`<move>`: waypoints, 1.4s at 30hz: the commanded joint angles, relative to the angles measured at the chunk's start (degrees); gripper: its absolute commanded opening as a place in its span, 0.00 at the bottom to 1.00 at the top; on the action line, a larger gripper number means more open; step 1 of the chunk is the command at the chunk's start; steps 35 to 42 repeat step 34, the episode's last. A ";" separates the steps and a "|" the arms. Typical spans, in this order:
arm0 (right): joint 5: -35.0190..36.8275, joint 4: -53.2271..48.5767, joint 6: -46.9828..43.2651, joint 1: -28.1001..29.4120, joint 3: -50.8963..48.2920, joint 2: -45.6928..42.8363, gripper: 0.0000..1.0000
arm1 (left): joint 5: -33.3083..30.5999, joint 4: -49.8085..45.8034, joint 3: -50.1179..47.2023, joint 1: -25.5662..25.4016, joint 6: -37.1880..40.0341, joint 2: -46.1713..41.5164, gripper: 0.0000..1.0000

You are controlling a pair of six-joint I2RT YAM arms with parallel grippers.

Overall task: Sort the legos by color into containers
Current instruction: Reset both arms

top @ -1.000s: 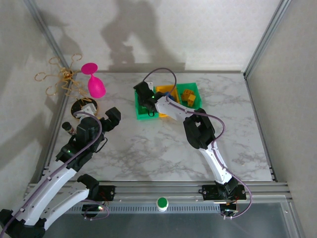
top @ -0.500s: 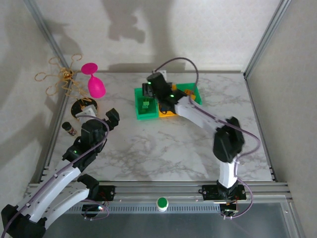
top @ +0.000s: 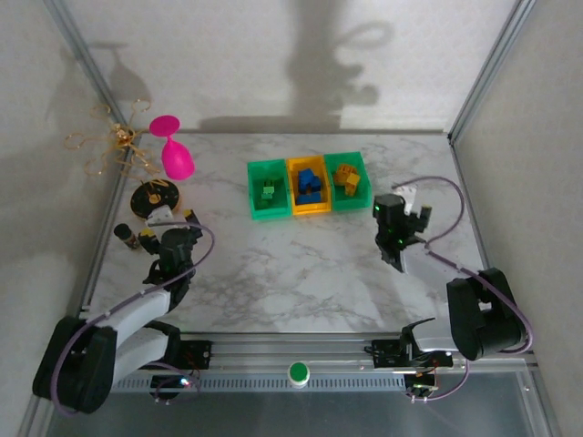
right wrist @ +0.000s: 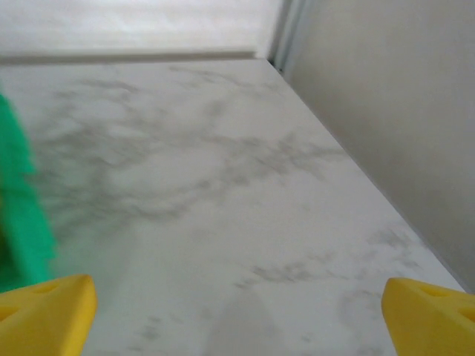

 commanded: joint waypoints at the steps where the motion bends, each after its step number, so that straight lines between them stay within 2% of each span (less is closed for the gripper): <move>1: -7.21 22.56 -3.77 -4.15 -7.69 -3.15 0.99 | 4.14 22.14 -3.47 0.81 5.26 4.24 1.00; 3: -15.14 31.05 -4.17 -6.98 -12.50 -2.67 0.99 | 7.54 27.58 -4.54 1.57 6.21 8.03 1.00; 6: -18.97 34.49 -6.92 -8.52 -12.84 1.09 0.99 | 10.01 32.62 -4.65 1.90 8.20 13.36 1.00; 8: -22.61 43.56 -10.25 -8.96 -15.21 3.79 0.99 | 11.19 35.50 -4.47 2.47 9.05 15.46 1.00; 12: -32.25 54.02 -7.03 -14.35 -20.08 10.01 0.99 | 17.96 41.51 -4.32 4.94 8.37 22.73 1.00; 14: -34.29 58.03 -7.55 -14.75 -20.81 12.56 0.99 | 19.51 45.63 -4.67 5.94 7.87 26.44 1.00; 15: -34.34 53.90 -7.28 -14.76 -19.12 12.14 0.99 | 18.14 44.94 -3.80 6.09 7.31 26.61 1.00; 16: -36.45 51.30 -6.28 -16.22 -17.92 12.06 0.99 | 17.89 39.19 -1.39 6.49 6.31 26.04 1.00; 18: -36.83 51.01 -5.40 -17.23 -17.80 11.91 0.99 | 21.35 36.42 -0.02 9.53 3.80 26.17 1.00; 19: -36.69 51.69 -5.52 -17.13 -18.06 12.12 0.99 | 20.81 35.94 0.16 9.32 3.90 26.15 0.99; 42: -37.41 50.95 -5.97 -16.90 -17.71 12.13 0.99 | 20.53 36.36 -0.11 9.10 4.12 26.09 0.99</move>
